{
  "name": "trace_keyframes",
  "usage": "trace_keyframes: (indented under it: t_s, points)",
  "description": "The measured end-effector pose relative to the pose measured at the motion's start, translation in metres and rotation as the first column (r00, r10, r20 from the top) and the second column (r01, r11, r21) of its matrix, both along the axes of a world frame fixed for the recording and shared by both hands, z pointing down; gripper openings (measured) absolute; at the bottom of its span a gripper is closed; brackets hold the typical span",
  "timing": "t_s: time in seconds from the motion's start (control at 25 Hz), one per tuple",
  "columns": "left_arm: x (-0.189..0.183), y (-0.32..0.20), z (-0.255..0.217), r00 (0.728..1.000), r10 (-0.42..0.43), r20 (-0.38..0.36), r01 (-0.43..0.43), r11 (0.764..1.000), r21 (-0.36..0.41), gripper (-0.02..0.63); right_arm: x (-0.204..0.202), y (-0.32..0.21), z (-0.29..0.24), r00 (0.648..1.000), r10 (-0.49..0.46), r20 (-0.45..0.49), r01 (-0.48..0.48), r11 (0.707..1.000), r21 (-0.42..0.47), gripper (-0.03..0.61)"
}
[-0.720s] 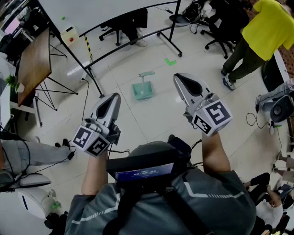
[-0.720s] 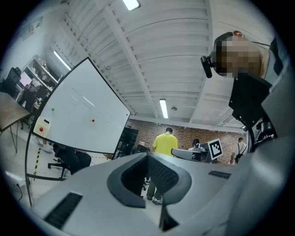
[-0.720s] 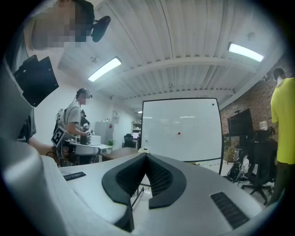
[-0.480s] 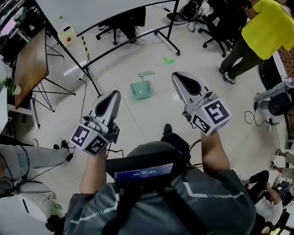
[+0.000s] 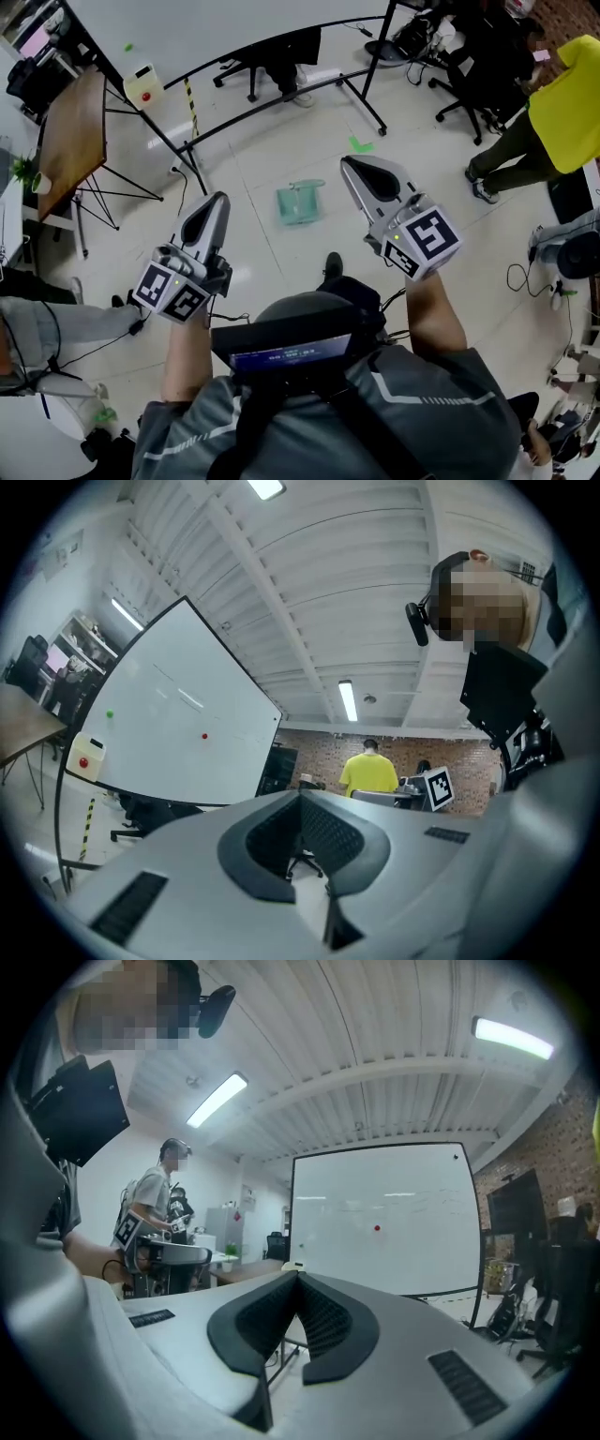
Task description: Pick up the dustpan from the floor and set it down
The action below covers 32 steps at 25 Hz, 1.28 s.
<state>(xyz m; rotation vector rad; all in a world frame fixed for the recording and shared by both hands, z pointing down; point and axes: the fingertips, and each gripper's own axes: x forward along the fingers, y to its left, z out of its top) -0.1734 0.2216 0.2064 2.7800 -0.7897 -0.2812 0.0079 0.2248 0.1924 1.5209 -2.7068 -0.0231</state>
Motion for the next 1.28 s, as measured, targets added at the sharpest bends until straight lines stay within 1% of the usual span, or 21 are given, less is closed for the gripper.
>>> trace_keyframes:
  t_s: [0.08, 0.2, 0.28, 0.4, 0.48, 0.56, 0.68, 0.8, 1.04, 1.12, 1.2, 1.28]
  points:
    - [0.022, -0.026, -0.004, 1.000, -0.031, 0.005, 0.031, 0.999, 0.014, 0.023, 0.022, -0.030, 0.000, 0.999, -0.049, 0.014, 0.049, 0.999, -0.006, 0.026]
    - [0.052, -0.063, -0.013, 0.998, -0.057, -0.039, 0.059, 0.998, 0.038, 0.023, 0.046, -0.073, 0.000, 0.993, -0.118, 0.017, 0.118, 0.993, -0.006, 0.026]
    - [0.065, -0.083, -0.015, 0.995, -0.081, -0.052, 0.084, 0.995, 0.049, 0.023, 0.053, -0.097, 0.004, 0.986, -0.169, 0.012, 0.169, 0.986, -0.009, 0.026]
    - [0.081, -0.118, -0.013, 0.994, -0.105, -0.034, 0.107, 0.993, 0.058, 0.023, 0.058, -0.133, 0.011, 0.976, -0.217, -0.003, 0.217, 0.976, -0.010, 0.026]
    - [0.089, -0.137, -0.012, 0.995, -0.097, -0.020, 0.098, 0.994, 0.056, 0.023, 0.060, -0.154, 0.015, 0.975, -0.223, 0.009, 0.223, 0.975, -0.019, 0.026]
    - [0.094, -0.147, -0.016, 0.998, -0.069, -0.014, 0.070, 0.995, 0.072, 0.021, 0.061, -0.165, 0.016, 0.975, -0.224, 0.018, 0.224, 0.974, -0.027, 0.026]
    - [0.099, -0.159, -0.026, 0.999, -0.028, -0.019, 0.030, 0.995, 0.094, 0.021, 0.066, -0.177, 0.014, 0.982, -0.190, 0.005, 0.190, 0.981, -0.026, 0.026]
    - [0.089, -0.173, -0.025, 1.000, -0.014, 0.026, 0.012, 0.996, 0.087, 0.023, 0.059, -0.184, 0.009, 0.988, -0.149, 0.028, 0.149, 0.988, -0.024, 0.026]
    - [0.072, -0.187, -0.023, 1.000, 0.013, 0.018, -0.014, 0.997, 0.082, 0.023, 0.042, -0.194, 0.000, 0.992, -0.127, 0.014, 0.128, 0.992, -0.006, 0.026]
    - [0.069, -0.196, -0.019, 0.999, 0.013, 0.034, -0.016, 0.997, 0.078, 0.023, 0.038, -0.200, 0.000, 0.992, -0.124, 0.011, 0.124, 0.992, -0.006, 0.026]
    - [0.067, -0.206, -0.012, 0.998, 0.007, 0.067, -0.013, 0.996, 0.084, 0.022, 0.033, -0.208, 0.004, 0.991, -0.131, -0.008, 0.131, 0.991, -0.008, 0.026]
    - [0.065, -0.217, -0.004, 0.998, 0.009, 0.069, -0.014, 0.998, 0.069, 0.023, 0.027, -0.217, 0.012, 0.989, -0.143, -0.030, 0.143, 0.990, -0.018, 0.026]
